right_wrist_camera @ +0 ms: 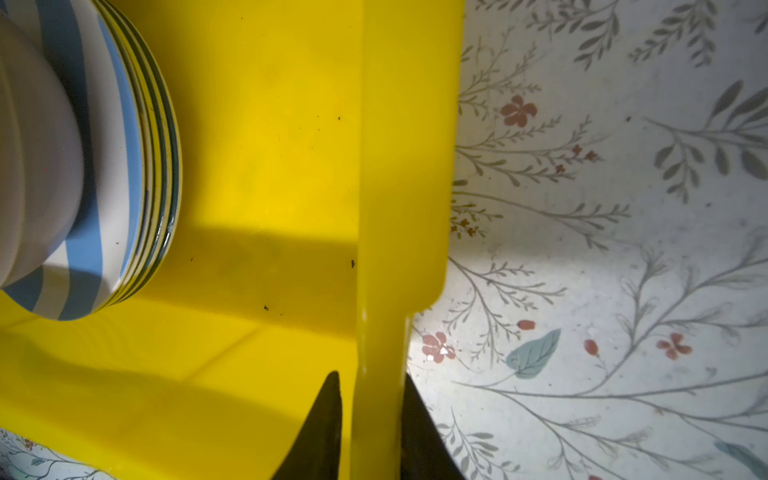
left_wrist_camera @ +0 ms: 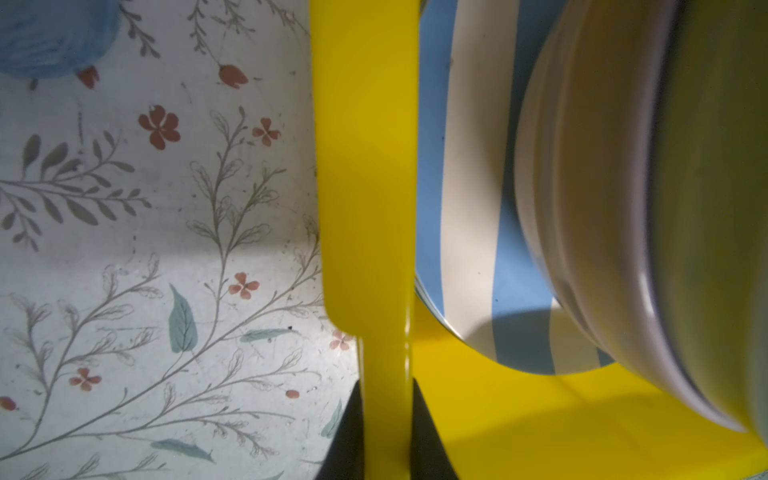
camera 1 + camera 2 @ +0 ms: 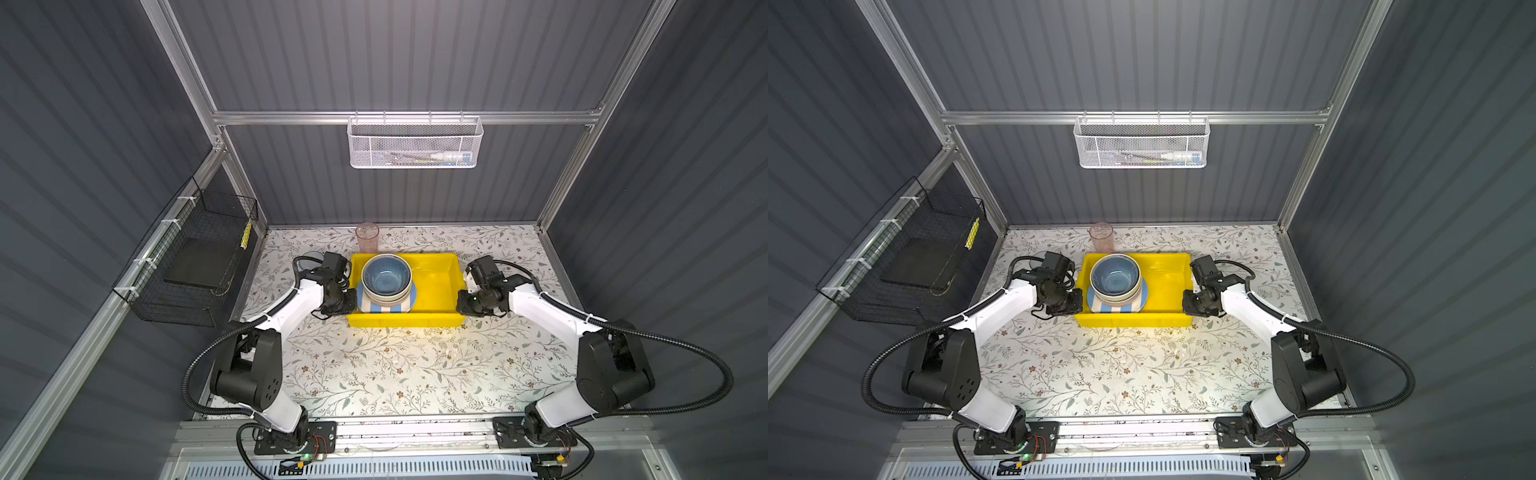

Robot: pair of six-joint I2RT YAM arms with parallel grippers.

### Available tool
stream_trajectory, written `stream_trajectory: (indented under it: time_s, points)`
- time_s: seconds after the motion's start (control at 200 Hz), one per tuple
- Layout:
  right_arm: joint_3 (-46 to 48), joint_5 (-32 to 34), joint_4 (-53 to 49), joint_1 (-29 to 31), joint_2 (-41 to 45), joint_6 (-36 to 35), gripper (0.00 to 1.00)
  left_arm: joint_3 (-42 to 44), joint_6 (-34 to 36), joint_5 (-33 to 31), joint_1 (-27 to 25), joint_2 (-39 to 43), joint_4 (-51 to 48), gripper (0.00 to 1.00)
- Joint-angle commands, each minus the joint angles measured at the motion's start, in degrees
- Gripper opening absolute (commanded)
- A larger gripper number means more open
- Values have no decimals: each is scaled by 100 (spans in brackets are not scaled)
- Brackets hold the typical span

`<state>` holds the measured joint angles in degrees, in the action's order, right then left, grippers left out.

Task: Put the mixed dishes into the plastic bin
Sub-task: 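Grip both yellow bin rims and pull the bin toward the robot, then release the bin with the left gripper and reach toward the pale blue cup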

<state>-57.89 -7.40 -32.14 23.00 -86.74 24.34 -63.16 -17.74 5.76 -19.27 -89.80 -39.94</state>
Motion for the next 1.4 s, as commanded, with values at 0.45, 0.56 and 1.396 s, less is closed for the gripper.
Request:
stream_trajectory:
  time_s: [0.45,0.56,1.396]
  points:
    - [1247,-178,-1254,812,1524,614,23,1061,-861,543,-464,1651,-1527,11]
    - [1426,-185,-1335,977,1730,818,24,1268,-954,802,-473,1973,-1578,13]
    - [635,547,-2093,1132,1924,629,59,-435,-436,-112,-362,1357,-2755,52]
